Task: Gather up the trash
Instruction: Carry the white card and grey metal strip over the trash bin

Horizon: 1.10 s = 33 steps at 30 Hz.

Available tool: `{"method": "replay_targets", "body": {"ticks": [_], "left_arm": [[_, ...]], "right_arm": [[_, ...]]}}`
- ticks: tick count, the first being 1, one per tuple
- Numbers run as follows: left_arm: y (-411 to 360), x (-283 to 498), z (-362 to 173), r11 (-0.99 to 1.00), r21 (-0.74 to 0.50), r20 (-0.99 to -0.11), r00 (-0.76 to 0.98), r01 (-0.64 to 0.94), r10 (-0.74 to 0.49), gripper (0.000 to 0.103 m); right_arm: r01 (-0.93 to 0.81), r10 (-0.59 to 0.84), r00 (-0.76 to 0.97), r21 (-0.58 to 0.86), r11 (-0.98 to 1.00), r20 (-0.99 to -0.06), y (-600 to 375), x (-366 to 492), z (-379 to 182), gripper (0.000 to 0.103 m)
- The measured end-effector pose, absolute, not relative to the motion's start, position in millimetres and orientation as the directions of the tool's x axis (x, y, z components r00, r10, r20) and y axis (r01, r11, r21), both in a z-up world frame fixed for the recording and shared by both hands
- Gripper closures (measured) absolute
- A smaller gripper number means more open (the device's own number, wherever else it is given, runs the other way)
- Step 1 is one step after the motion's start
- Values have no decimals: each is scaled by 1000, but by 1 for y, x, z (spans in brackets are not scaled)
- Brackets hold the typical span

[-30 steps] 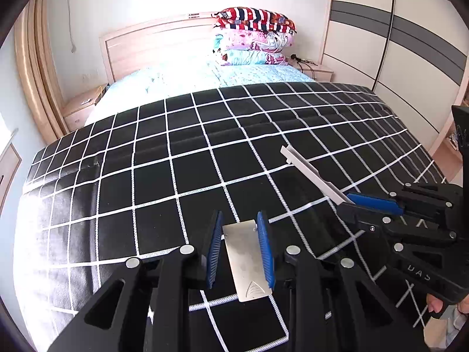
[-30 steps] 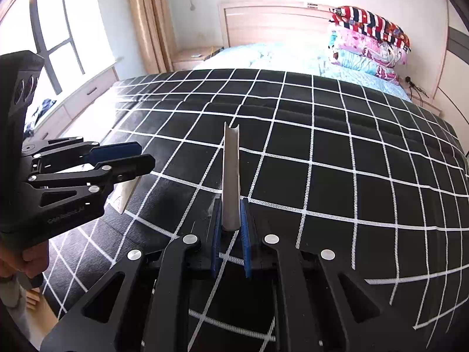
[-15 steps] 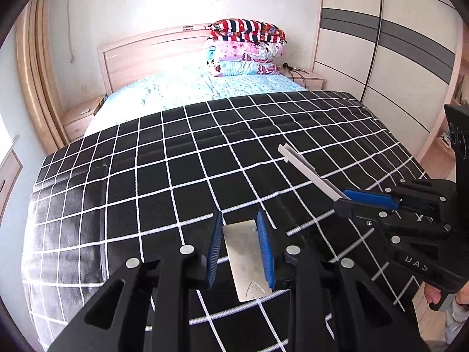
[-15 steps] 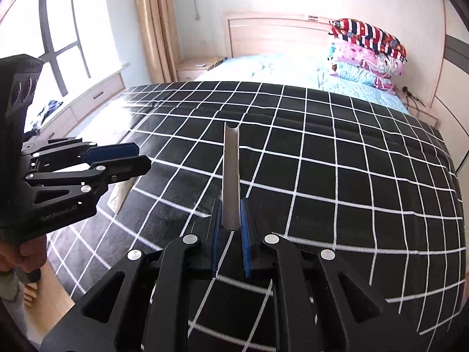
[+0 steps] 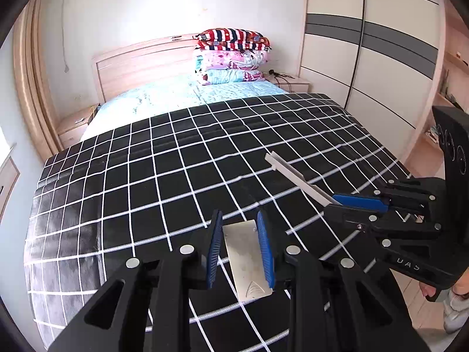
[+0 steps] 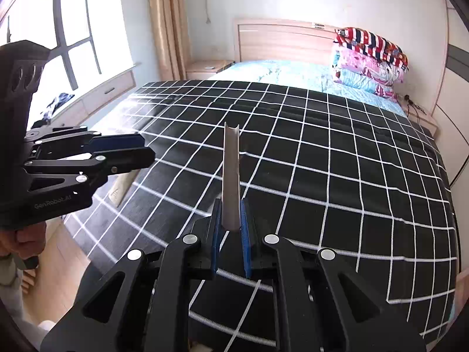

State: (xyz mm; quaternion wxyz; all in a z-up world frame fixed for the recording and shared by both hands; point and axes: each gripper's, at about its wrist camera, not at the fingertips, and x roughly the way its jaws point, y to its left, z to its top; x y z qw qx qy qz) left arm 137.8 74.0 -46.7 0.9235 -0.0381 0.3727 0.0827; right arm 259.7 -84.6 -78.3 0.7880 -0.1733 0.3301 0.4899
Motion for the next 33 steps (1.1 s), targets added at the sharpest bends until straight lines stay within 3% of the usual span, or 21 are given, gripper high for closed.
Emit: {"method": "replay_targets", "body": {"ticks": [16,33], "left_arm": [[30,83,-53,993,-50,-694,719,-106,42,79],[0,49,-100,991,-122,-767,638,-46,-65,79]], "right_arm": [[-929,693,227,60,364,-684,-128,211,-75,90],[-951,678,129,103,292,-724,-165,169,-98,90]]}}
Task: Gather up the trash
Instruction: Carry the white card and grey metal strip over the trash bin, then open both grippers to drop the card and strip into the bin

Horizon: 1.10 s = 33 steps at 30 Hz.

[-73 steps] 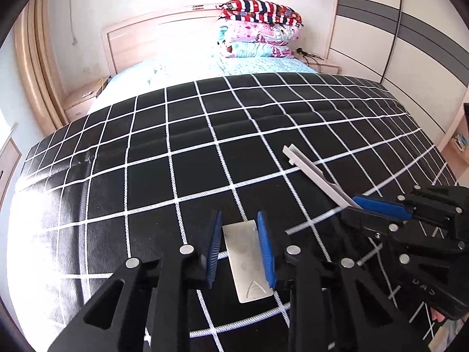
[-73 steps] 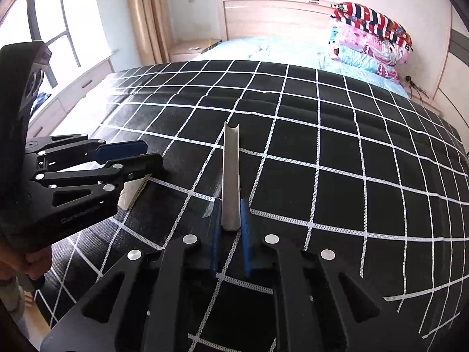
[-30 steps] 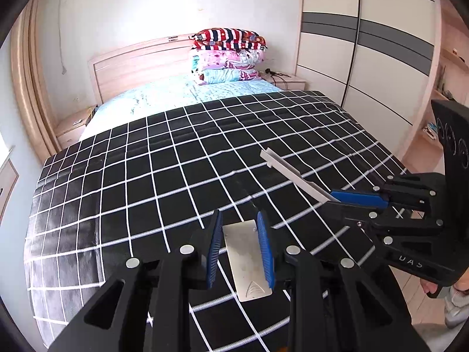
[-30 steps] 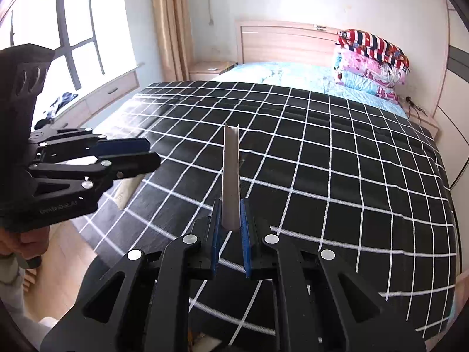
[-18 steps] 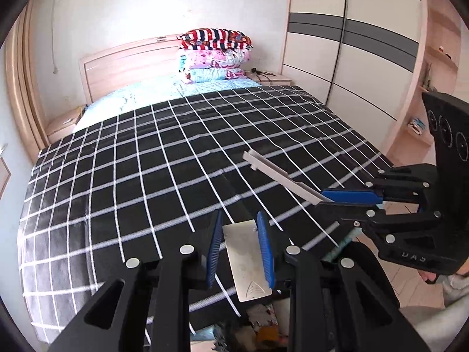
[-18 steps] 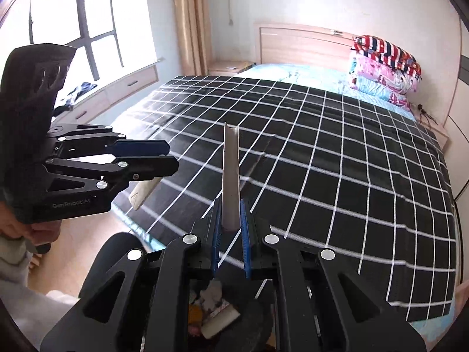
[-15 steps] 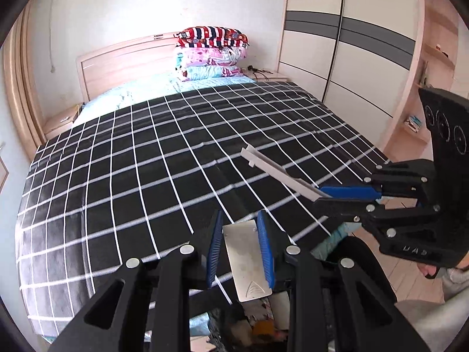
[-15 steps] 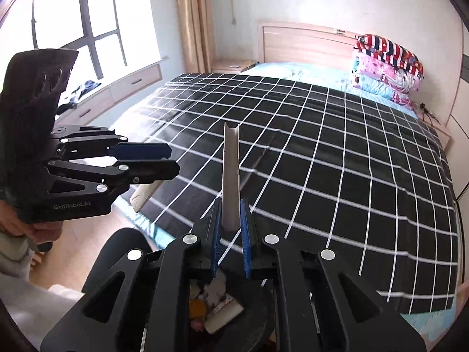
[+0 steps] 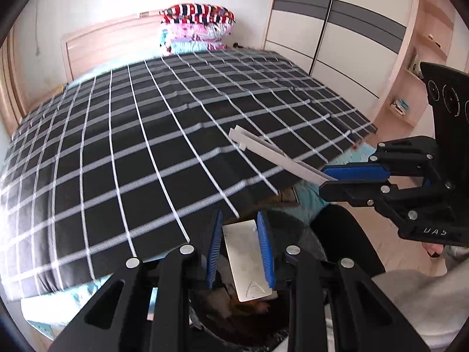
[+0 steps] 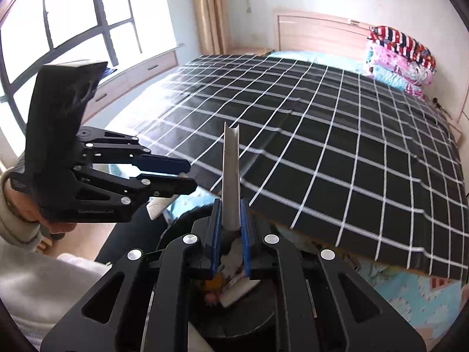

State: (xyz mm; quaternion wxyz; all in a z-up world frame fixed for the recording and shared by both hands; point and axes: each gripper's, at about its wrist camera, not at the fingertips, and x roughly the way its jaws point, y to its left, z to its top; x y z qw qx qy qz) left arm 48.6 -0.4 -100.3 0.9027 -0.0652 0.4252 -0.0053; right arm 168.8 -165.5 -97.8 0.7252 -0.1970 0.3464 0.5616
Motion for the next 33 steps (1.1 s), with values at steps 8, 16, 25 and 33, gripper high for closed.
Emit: {"method": "replay_targets", "body": {"ticks": [8,16,25,33], "left_arm": [[-9,38,-137,986,-163,-818,565,-36,-114,79],[-8,39,-166,982,-181,-850,511,-48,-131,79],[-10,46,-212,982,-159,-890,445,-99,-99,79],[-17,53,-242,988,-124,-908,412,-95,-74,79]], "right_arm": [[-954,646,43,159,252,-762,-178,149,-124,90],[-947,564,-10,189,259,-826,-186,137,-163,90],[-907,496,-95,280,314,-863,-179,156,-207,90],[-898,417,-90,254,359,-905,-166,162,-246,90]]}}
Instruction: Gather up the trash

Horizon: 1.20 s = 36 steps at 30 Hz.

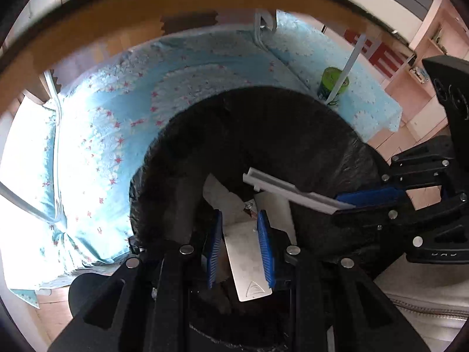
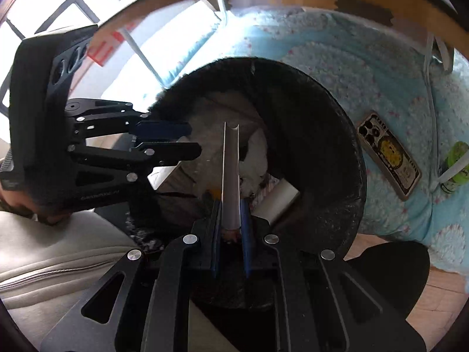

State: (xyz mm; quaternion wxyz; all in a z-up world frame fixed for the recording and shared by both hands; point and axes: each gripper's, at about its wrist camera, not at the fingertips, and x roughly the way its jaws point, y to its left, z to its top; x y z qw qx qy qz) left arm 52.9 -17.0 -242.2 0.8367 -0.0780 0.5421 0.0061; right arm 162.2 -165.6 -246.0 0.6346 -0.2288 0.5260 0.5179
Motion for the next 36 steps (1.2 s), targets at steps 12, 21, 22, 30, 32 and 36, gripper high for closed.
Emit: {"method": "replay_targets", "body": {"ticks": [12,21,22,30,32,36], "left_arm": [[-17,61,-248,986,-152,-909,401,-61,-115,77],[-26,52,-223,986,-165,-882,450,-9,-144,47],[-28,51,-219,987,-163,-883,447,-3,-144,47],[-23,38,-185,981,-194,-862,475,15,-178,47],[-18,35,-177,974,-226,-851,484,8,-202,47],[-17,28,-156,970,-241,-837,503,16,-216,46]], "right_arm": [[-886,370,-85,240,397,-925,-158,164,-269,84],[-889,397,-63,233,395,-915,-164,162,-253,61],[-887,404,-63,237,396,-912,-165,162,-250,61],[-891,434,-73,254,376,-898,-174,155,-220,61],[-896,440,-76,254,363,-895,-175,151,-211,56],[-901,465,-86,268,340,-881,-179,147,-189,49]]}}
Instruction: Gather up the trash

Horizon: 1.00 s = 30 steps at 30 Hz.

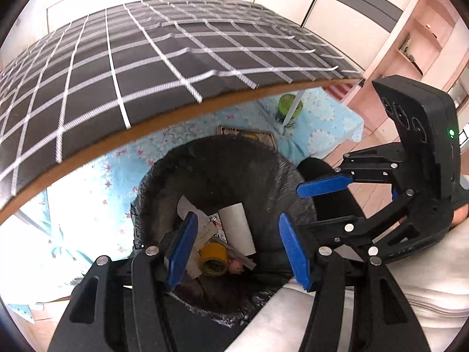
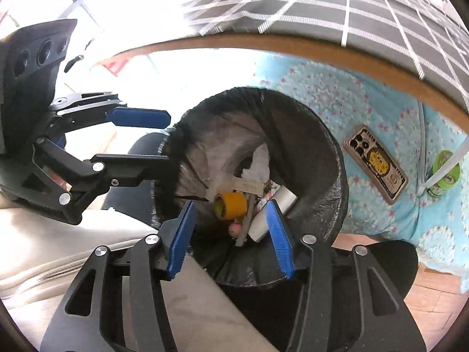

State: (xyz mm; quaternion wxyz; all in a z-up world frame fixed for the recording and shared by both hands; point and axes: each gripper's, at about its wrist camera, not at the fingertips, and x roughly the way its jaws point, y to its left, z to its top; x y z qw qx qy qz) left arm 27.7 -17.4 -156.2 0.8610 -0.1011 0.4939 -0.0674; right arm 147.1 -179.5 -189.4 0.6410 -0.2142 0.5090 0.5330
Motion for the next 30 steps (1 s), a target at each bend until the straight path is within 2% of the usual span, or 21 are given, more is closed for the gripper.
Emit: {"method": "replay_targets", "body": {"ticks": [1,2,6,11,30], "left_arm": [[-18,27,-153,969,-246,-835,504,16,-220,35],[-17,25,-151,968,-253,-835,503,8,-222,31],[-13,18,-144,958,-287,-836,494,-21,-239,23],[-18,10,-126,965,-261,-834,507,-18,-216,21],[-25,2,-103,965,-261,-817,531,9,-225,20]], "right_arm": [[-898,472,-98,282,337,-876,-180,147,-186,46],[-894,476,-112,297,335,-872,-180,148,-183,43],[-895,479,-108,295,334,-871,-184,147,-168,39],[-898,477,-97,284,338,-873,-190,145,-153,35],[-918,469,-54,228,323,-882,-196,134,-128,34]]}}
